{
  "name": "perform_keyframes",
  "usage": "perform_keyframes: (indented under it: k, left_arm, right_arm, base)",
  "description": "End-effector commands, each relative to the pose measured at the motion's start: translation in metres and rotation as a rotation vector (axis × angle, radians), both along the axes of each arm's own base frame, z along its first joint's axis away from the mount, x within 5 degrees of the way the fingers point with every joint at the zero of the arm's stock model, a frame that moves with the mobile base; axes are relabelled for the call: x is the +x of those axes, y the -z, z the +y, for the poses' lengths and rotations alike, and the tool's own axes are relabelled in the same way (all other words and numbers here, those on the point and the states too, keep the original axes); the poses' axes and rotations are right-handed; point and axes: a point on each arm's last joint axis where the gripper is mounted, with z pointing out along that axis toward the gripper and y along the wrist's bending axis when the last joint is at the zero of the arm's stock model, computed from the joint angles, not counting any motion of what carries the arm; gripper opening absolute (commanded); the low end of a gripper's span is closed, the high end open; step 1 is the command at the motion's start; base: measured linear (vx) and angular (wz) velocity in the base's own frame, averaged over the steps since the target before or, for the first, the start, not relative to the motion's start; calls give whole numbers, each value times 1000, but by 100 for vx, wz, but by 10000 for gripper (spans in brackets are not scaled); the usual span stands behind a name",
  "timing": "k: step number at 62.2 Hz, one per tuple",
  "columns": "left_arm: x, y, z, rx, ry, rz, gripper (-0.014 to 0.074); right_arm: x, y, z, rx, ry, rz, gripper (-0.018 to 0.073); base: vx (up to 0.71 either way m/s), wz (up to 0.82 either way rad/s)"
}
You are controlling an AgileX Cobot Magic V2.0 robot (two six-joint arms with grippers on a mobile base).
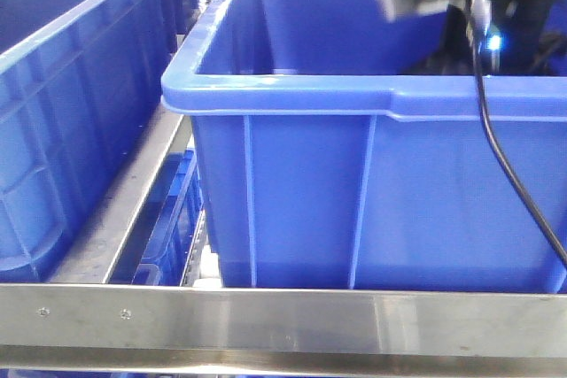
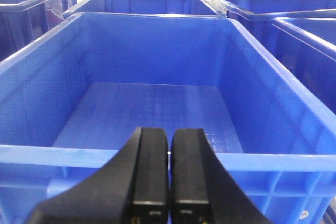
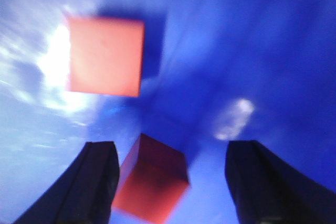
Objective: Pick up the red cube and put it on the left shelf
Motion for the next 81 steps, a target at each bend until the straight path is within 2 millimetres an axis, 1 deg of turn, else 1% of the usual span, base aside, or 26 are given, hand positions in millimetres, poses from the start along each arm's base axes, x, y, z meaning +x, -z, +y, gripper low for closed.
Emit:
perform_keyframes:
  k: [1,9,10,11,14,15,16,19,21,25,28,35,40,46,54,59,65,74,77,81]
  left_arm:
    - [-1,0,1,-17,-3,-71,122]
    - [-1,0,1,-17,-3,-71,122]
    - [-1,0,1,-17,-3,-71,122]
    - [-1,0,1,-17,-3,-71,122]
    - [-1,0,1,-17,-3,-71,122]
    - [-1,0,1,-17,-3,-71,122]
    - [-1,0,1,-17,-3,-71,122]
    - [-1,0,1,-17,-3,-71,122]
    - [-1,0,1,-17,-3,-71,122]
    - [-1,0,1,-17,-3,-71,122]
    - [-1,0,1,-17,-3,-71,122]
    - [-1,0,1,-17,-3,-71,122]
    - [-1,0,1,-17,-3,-71,122]
    - [-1,0,1,-17,-3,-71,122]
    - [-1,0,1,-17,-3,-71,122]
    - [-1,0,1,-17,-3,-71,122]
    - [-1,0,1,-17,-3,-71,122]
    - [-1,0,1,-17,-3,-71,122]
    - [-1,0,1,-17,-3,-71,122]
    - [-1,0,1,-17,-3,-71,122]
  right_arm:
    - [-10,-57,-5,66,-15,-210,536]
    - [-35,-101,-13,123,-19,-369,535]
    - [-36,-104,-14,128,-20,-382,534]
    - [-41,-111,-15,139,-22,-412,529]
    - [-52,-122,-19,158,-24,-466,515]
    - [-56,-126,-20,165,-25,-483,464]
    - [-61,-131,-22,172,-26,-507,452]
    - [-73,-140,-27,185,-29,-555,418]
    - [-81,-143,-30,187,-32,-577,388]
    - [-100,-152,-37,195,-37,-635,298]
    - [-111,-153,-41,201,-40,-667,239]
    - [-140,-150,-51,220,-49,-736,95]
    - [-160,-142,-58,239,-57,-785,13]
    - [-180,-125,-64,256,-67,-828,17]
    - [-212,-105,-75,284,-76,-905,17]
    - [-229,-87,-81,295,-80,-932,17]
    - [-248,-69,-87,307,-82,-967,17]
    - [-267,-40,-94,321,-77,-976,17]
    - [-272,-34,-96,331,-76,-992,17]
    - [-277,-33,-97,346,-79,-1036,17]
  base:
    - [0,0]
    - [0,0]
    - [0,0]
    - [0,0]
    - [0,0]
    - [0,0]
    - [0,0]
    - [0,0]
    - [0,0]
    - [0,0]
    - [0,0]
    - [0,0]
    - [0,0]
    - [0,0]
    - [0,0]
    - [-4,-23]
    - [-1,-4]
    - [0,0]
    - [-4,21]
    - [-1,5]
